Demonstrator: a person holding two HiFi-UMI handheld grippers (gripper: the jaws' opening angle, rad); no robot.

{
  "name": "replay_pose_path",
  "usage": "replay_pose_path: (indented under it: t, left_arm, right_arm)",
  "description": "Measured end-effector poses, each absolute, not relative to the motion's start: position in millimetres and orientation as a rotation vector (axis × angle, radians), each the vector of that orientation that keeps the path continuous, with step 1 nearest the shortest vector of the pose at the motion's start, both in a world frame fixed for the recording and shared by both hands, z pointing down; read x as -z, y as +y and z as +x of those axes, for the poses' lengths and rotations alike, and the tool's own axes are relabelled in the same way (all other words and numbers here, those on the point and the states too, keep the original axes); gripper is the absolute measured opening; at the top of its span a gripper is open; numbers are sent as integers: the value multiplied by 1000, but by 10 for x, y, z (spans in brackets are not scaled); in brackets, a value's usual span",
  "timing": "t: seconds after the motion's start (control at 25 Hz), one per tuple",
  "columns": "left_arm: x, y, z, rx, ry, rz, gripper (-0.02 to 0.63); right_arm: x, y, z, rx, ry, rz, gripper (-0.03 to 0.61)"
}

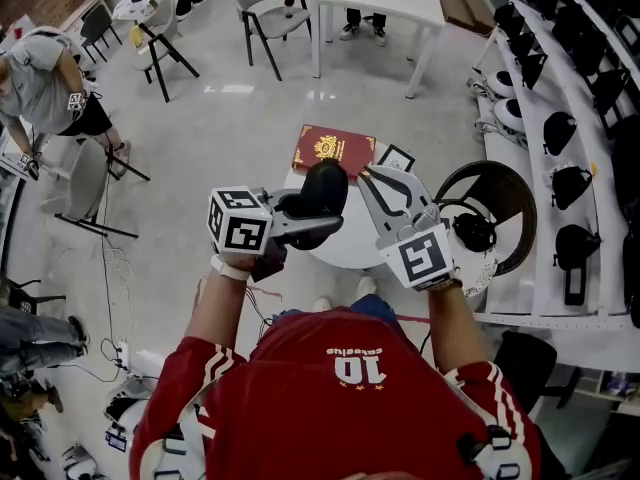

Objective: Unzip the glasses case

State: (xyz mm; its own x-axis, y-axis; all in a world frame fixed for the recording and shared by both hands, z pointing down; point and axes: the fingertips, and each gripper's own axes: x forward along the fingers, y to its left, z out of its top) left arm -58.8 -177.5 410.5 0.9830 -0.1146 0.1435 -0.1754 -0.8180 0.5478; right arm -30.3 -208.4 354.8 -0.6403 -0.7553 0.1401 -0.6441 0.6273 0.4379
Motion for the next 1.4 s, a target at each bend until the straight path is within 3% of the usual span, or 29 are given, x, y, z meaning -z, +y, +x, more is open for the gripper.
replay_pose_path:
  t: [0.72,1.4]
  left_arm:
    - [-5095,-2265,-258,-84,-283,2268,273]
    - [-7011,-2832,174,-185,-345,1867,273]
  right_arm:
    - [-3767,-2145,542,200,-2547,1484,23]
    - [-4272,-1963,1253,-64,-2475,1613,23]
